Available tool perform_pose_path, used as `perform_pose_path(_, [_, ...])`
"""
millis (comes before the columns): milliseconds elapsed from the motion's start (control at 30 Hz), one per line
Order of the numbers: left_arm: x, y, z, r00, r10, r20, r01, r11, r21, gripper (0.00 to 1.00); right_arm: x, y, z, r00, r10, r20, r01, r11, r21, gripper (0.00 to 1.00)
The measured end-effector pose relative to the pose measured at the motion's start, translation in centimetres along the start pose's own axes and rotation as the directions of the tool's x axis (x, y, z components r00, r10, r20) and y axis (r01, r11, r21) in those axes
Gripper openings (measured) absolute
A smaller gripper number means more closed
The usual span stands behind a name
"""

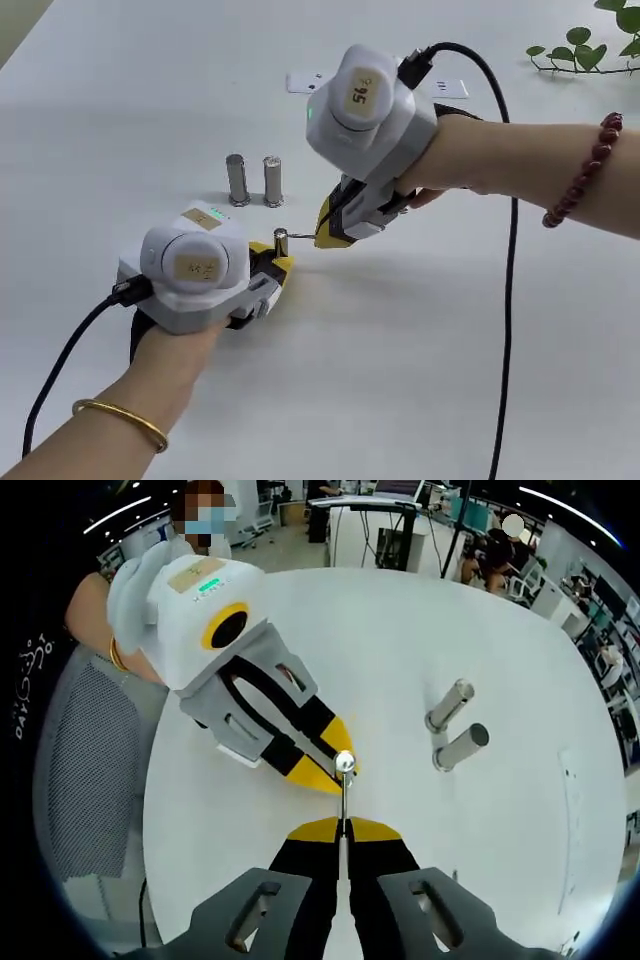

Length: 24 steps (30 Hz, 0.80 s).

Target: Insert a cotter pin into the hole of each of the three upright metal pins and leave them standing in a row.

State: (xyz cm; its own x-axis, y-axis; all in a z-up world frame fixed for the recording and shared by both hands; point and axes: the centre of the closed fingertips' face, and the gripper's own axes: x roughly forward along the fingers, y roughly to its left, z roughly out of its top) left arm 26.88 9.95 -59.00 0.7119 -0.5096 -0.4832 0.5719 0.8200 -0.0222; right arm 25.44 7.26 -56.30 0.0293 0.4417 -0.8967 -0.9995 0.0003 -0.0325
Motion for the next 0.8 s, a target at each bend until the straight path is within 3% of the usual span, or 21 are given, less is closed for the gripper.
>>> perform_pose_path(467, [0.1, 0.0, 0.0, 1.0000, 0.000, 0.004, 0.000, 1.000, -0.002, 0.06, 0.5, -0.1, 0.8, 1.0000, -0.006, 0.003, 0.007, 0.999, -0.031, 0.00])
perform_pose_path(800, [0.2, 0.0, -0.1, 1.0000, -0.002, 0.001, 0.002, 1.000, -0.005, 0.05, 0.8, -0.2, 1.8, 0.9994, -0.011, 0.033, 0.012, 0.999, -0.041, 0.00])
